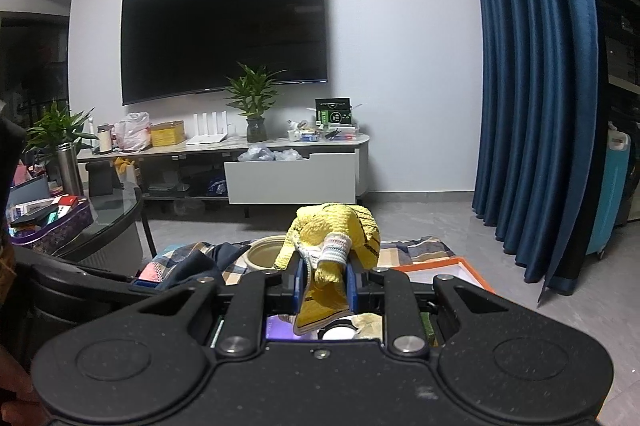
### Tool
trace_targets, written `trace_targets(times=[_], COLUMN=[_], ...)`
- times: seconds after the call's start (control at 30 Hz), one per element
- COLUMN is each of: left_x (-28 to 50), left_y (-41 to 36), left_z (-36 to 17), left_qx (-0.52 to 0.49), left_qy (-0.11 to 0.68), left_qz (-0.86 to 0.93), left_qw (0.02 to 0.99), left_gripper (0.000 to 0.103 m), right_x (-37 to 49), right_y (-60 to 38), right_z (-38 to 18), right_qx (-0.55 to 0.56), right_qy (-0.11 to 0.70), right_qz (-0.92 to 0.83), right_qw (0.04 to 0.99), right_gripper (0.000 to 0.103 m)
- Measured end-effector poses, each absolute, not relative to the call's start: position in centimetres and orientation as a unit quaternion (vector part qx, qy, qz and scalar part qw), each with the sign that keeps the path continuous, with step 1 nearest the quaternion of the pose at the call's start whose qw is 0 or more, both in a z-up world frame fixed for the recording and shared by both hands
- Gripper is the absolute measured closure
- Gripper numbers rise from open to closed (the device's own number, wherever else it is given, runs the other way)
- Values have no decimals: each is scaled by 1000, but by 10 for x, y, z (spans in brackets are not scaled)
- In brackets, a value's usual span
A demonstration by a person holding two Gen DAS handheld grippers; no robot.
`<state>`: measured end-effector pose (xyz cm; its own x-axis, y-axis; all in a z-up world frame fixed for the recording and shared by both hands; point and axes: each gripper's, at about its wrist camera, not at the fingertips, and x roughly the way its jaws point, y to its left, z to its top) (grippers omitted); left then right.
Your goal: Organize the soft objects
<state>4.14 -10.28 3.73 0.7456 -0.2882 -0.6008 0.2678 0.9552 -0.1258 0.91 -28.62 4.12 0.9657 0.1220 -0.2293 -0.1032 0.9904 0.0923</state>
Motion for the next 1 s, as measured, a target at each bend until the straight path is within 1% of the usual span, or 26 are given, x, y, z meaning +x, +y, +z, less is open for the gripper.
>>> trace_targets(times=[1.0], left_x=[50], left_y=[-152], left_z=[25], left_qx=[4], left_qy=[336], left_qz=[-198], left_qw=[921], left_gripper=[61], right_x=[3], right_y=[-334], right_z=[33], right_qx=[66], right_qy=[122], right_qz=[-18], right_qw=[990], right_gripper=[77])
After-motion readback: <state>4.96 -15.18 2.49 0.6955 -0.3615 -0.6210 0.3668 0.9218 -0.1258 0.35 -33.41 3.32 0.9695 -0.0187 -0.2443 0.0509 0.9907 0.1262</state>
